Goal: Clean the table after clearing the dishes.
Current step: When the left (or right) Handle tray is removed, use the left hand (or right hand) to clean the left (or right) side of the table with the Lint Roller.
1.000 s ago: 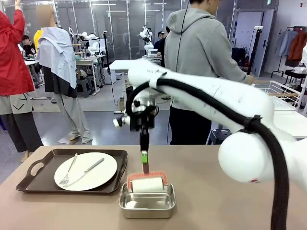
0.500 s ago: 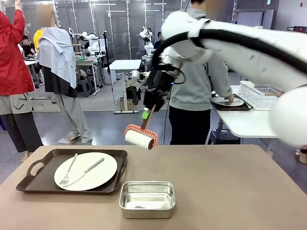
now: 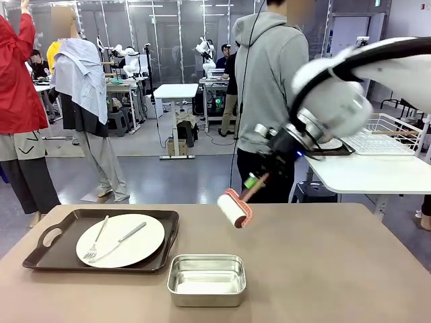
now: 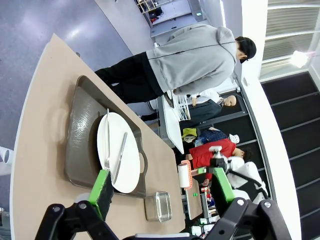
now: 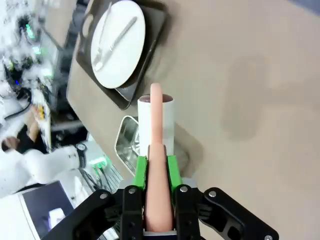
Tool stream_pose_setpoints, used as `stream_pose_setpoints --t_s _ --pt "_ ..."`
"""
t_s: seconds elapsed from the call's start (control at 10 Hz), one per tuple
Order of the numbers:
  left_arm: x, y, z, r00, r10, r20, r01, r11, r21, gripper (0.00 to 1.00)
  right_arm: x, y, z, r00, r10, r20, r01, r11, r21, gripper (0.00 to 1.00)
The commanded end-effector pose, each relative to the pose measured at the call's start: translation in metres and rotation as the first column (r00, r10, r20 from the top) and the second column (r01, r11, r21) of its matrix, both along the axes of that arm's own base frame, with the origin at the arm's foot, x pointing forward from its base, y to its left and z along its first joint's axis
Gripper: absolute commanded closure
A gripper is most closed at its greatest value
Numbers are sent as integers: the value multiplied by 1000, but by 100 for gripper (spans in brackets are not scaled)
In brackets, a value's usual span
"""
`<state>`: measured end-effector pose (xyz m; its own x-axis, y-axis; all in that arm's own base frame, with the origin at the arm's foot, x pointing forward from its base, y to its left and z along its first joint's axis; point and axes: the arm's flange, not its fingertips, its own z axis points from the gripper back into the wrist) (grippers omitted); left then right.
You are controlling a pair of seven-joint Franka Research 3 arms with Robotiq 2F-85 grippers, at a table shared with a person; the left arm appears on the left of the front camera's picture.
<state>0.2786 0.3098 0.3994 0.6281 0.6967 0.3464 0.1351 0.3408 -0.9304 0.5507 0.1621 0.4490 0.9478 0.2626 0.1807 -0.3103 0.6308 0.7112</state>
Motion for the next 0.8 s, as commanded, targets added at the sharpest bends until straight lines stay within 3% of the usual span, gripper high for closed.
stream_pose_setpoints --t_s 0.0,0.1,0.2,0.3,0.7 --pt "-3 2 0 1000 -2 13 3 1000 -10 0 -122 -77 -68 989 -146 -12 146 979 143 95" --pt "-3 2 0 1000 -2 13 3 1000 -10 0 -123 -98 -83 978 -200 -62 208 966 152 95" --pt "-3 2 0 1000 -2 13 3 1000 -10 0 -121 -102 -92 981 -189 -40 193 962 191 95" --pt "-3 2 0 1000 -2 13 3 1000 -10 0 -73 -83 -60 985 -158 -68 165 979 117 95" --pt "-3 2 0 1000 -2 13 3 1000 -10 0 -73 -83 -60 985 -158 -68 165 979 117 95"
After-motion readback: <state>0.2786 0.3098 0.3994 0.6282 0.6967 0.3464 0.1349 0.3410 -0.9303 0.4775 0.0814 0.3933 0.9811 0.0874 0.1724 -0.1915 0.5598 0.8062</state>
